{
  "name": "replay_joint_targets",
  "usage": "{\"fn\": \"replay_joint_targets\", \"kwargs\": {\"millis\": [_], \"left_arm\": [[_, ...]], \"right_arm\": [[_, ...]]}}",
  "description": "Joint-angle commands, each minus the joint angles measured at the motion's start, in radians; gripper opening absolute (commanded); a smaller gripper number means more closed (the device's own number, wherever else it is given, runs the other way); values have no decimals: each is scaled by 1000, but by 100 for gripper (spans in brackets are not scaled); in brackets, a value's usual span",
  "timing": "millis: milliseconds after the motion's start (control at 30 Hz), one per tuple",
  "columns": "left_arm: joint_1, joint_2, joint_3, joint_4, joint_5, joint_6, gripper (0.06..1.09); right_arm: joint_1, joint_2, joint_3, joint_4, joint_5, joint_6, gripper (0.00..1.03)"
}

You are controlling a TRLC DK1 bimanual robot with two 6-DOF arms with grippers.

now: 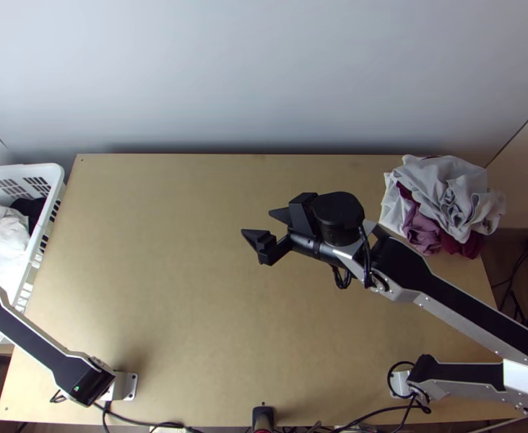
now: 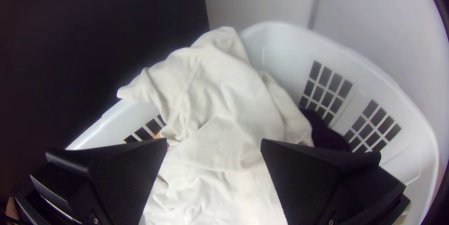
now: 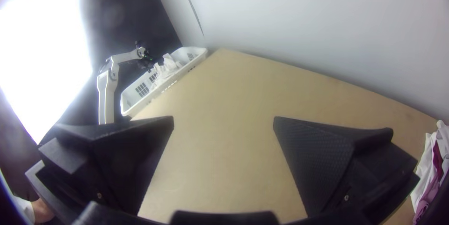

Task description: Fold the t-shirt

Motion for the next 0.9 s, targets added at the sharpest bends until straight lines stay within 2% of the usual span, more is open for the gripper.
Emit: {"fn": "replay_joint_targets", "kwargs": {"millis": [0, 333, 367, 400, 533, 700, 867], "left_arm": [[8, 111, 24, 46, -86, 64, 103], [5, 230, 29, 78, -83, 66, 103], [4, 242, 37, 79, -83, 66, 98], [2, 246, 38, 82, -81, 66, 85], [1, 259, 37, 134, -77, 60, 9], [1, 225, 37, 82, -65, 46, 10], [-16, 68, 4, -88, -63, 21, 10]], "right_arm": [[2, 20, -4, -1, 1, 2, 99], [11, 83, 43, -4, 1, -1, 99], [14, 88, 42, -4, 2, -5, 99], [14, 91, 43, -4, 2, -3, 99], [14, 100, 45, -7, 2, -3, 99], [14, 108, 37, -13, 2, -9, 99], [7, 114, 42, -12, 6, -11, 99]]}}
